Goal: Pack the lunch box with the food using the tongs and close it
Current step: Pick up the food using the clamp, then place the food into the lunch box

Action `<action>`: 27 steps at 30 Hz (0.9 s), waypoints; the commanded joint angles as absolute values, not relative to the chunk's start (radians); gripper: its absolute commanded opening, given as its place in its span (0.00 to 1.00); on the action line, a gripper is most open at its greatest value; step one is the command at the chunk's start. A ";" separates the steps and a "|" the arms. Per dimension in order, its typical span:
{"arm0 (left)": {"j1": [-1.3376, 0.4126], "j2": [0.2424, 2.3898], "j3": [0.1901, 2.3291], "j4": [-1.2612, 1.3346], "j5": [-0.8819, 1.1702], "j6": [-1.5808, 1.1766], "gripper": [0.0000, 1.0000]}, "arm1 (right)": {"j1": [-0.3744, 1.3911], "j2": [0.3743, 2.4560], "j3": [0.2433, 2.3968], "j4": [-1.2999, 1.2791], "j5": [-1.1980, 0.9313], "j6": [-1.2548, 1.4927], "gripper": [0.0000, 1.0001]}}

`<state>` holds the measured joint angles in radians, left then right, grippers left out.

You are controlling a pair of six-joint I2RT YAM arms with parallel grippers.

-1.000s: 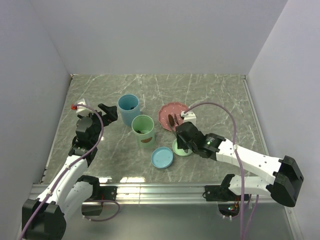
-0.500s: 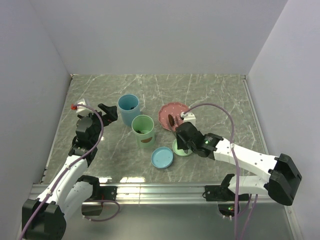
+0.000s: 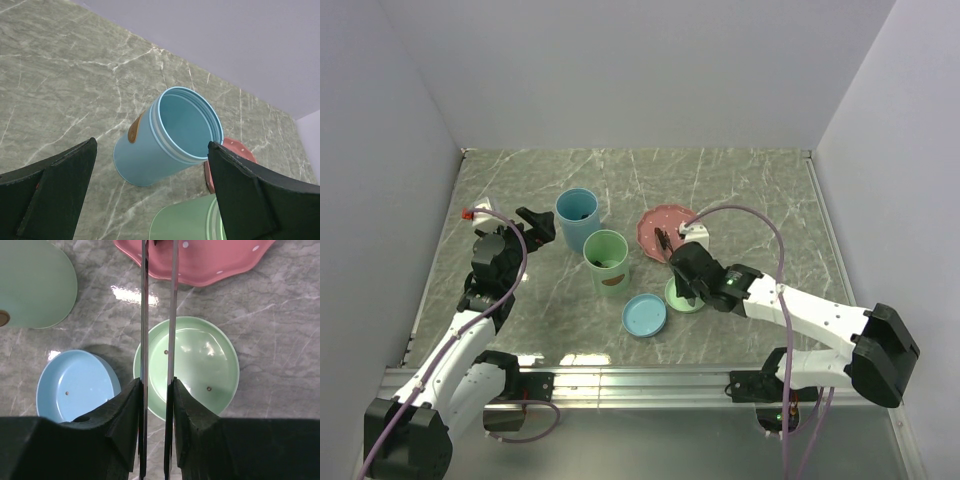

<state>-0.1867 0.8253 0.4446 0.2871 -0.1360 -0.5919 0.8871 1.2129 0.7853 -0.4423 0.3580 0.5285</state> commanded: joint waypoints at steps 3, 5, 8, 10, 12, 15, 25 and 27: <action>-0.187 0.819 0.436 0.328 -0.133 -0.598 0.99 | 0.879 1.184 0.900 -0.482 0.426 0.499 0.22; -0.187 0.819 0.436 0.328 -0.137 -0.598 0.99 | 0.879 1.166 0.914 -0.488 0.431 0.489 0.22; -0.187 0.821 0.437 0.327 -0.141 -0.597 0.99 | 0.879 1.151 0.943 -0.489 0.431 0.476 0.22; -0.187 0.824 0.437 0.328 -0.141 -0.597 1.00 | 0.879 1.143 0.966 -0.489 0.434 0.468 0.22; -0.187 0.825 0.437 0.327 -0.143 -0.597 1.00 | 0.879 1.141 0.994 -0.492 0.431 0.453 0.22; -0.187 0.822 0.437 0.325 -0.143 -0.598 0.99 | 0.885 1.132 1.029 -0.486 0.413 0.428 0.22; -0.187 0.816 0.436 0.321 -0.150 -0.597 0.99 | 1.014 1.177 1.160 -0.463 0.416 0.350 0.22; -0.187 0.816 0.436 0.321 -0.149 -0.597 1.00 | 1.052 1.196 1.187 -0.482 0.457 0.353 0.22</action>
<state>-0.1867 0.8268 0.4446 0.2871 -0.1387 -0.5915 0.9947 1.1816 1.1122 -0.5102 0.4053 0.3824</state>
